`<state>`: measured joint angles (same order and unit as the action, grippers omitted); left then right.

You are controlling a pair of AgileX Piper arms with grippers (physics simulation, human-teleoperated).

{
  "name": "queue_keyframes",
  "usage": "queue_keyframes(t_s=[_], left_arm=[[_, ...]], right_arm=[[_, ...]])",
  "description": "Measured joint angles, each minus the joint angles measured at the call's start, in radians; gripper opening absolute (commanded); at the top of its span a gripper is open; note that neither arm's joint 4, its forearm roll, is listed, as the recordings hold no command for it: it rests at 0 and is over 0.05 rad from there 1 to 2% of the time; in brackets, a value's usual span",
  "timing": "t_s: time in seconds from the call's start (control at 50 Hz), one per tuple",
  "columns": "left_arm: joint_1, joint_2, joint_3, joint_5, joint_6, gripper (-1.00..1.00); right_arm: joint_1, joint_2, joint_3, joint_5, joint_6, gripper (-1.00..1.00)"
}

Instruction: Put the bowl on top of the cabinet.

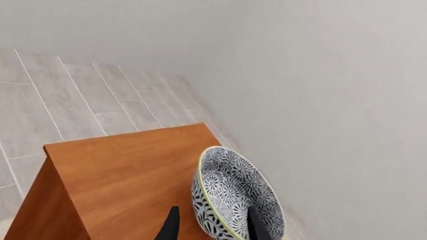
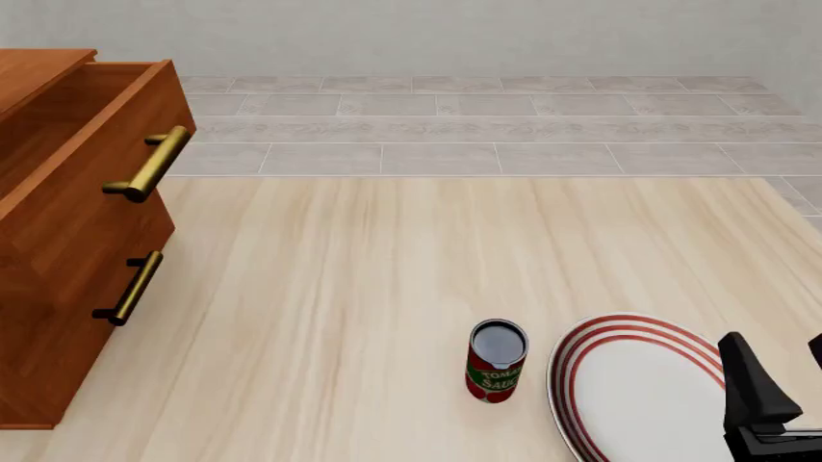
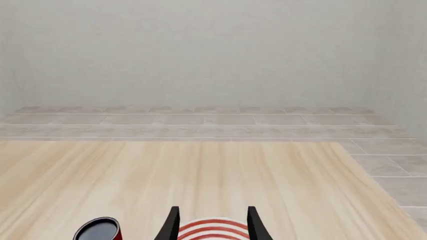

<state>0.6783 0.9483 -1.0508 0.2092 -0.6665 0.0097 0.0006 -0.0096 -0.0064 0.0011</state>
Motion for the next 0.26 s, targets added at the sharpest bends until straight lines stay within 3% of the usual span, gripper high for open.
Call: queue_keyframes(t_s=[0.26], left_arm=[[0.006, -0.046, -0.02, 0.0, 0.006, 1.0]], right_arm=[[0.003, 0.0, 0.0, -0.001, 0.0, 1.0]])
